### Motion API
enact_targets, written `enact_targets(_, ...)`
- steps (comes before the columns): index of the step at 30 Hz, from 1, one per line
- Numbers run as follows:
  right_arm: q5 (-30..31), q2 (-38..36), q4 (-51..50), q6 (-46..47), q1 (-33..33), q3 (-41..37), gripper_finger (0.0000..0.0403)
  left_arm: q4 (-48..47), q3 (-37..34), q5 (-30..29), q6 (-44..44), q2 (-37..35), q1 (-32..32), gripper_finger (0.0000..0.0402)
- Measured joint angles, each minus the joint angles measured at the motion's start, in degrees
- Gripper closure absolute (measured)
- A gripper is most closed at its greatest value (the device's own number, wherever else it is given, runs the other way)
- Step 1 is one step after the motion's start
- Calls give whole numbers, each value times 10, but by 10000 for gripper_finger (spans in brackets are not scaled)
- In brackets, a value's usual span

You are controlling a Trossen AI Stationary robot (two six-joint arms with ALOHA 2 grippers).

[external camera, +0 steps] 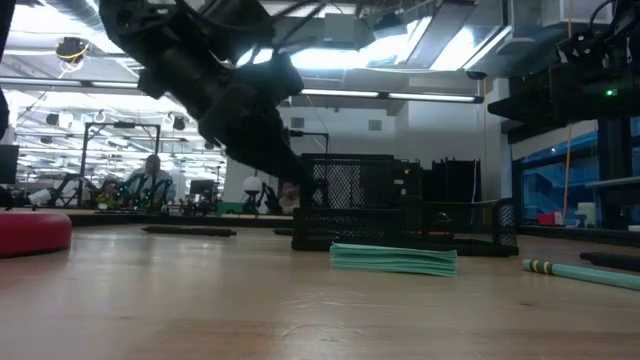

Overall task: Pick and place office supplies into organizer
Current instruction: Put the top left black pen into the black desk organizer

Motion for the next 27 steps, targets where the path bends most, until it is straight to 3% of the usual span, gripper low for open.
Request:
enact_targets(7, 0, 0, 0, -1, 0, 0, 319, -144, 0, -16, 49, -85, 0, 339)
enact_targets(16, 0, 0, 0, -2, 0, 0, 319, -283, 0, -186, 65, -153, 20, 291)
enact_targets(24, 0, 0, 0, -3, 0, 0, 319, -344, 0, -177, 81, -149, 57, 236)
enact_targets(27, 0, 0, 0, -3, 0, 0, 319, -348, 0, -137, 85, -148, 78, 229)
